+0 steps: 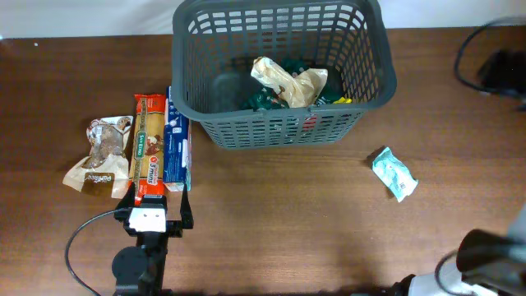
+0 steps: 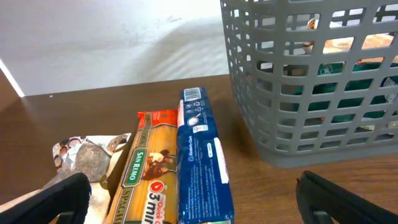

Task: Pack container
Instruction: 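Grasp the mint-green packet with the right gripper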

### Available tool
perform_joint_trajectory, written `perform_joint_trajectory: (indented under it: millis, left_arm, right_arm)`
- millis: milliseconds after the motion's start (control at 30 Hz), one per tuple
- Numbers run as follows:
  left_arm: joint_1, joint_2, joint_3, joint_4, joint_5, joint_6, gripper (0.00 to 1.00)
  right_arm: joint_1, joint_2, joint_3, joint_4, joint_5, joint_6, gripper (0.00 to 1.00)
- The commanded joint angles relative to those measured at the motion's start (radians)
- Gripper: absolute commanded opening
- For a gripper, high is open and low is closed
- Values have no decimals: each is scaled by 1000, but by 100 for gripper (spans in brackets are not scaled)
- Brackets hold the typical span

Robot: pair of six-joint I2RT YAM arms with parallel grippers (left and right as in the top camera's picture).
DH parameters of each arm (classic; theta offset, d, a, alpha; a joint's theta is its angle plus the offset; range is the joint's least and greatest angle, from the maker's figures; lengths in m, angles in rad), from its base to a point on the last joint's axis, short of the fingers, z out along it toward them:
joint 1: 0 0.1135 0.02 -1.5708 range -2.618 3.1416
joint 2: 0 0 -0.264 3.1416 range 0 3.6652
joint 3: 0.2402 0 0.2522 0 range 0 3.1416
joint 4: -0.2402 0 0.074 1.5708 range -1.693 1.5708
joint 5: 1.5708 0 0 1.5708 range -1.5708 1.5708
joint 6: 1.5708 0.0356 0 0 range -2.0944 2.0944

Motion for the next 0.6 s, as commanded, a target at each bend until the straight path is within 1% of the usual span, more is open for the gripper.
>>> perform_joint_trajectory:
  millis: [0, 67, 133, 200, 300, 433, 567]
  left_arm:
    - [-1, -6, -8, 3, 11, 13, 99]
    - [-1, -6, -8, 3, 11, 13, 99]
    - [-1, -6, -8, 3, 11, 13, 99]
    - [-1, -6, -8, 3, 11, 13, 99]
    - [-1, -6, -8, 3, 11, 13, 99]
    - [-1, -6, -8, 3, 11, 13, 99]
    - [-1, -6, -8, 3, 11, 13, 99]
  right_arm:
    - [31, 14, -259, 45, -89, 7, 86]
    - [63, 14, -393, 105, -84, -48, 86]
    - [100, 14, -544, 192, -75, -127, 90]
    - [121, 14, -657, 280, -53, -170, 92]
    - [132, 14, -774, 372, -34, -201, 94]
    - [131, 19, -914, 464, 3, -202, 95]
    - [131, 38, -994, 522, 10, -201, 94]
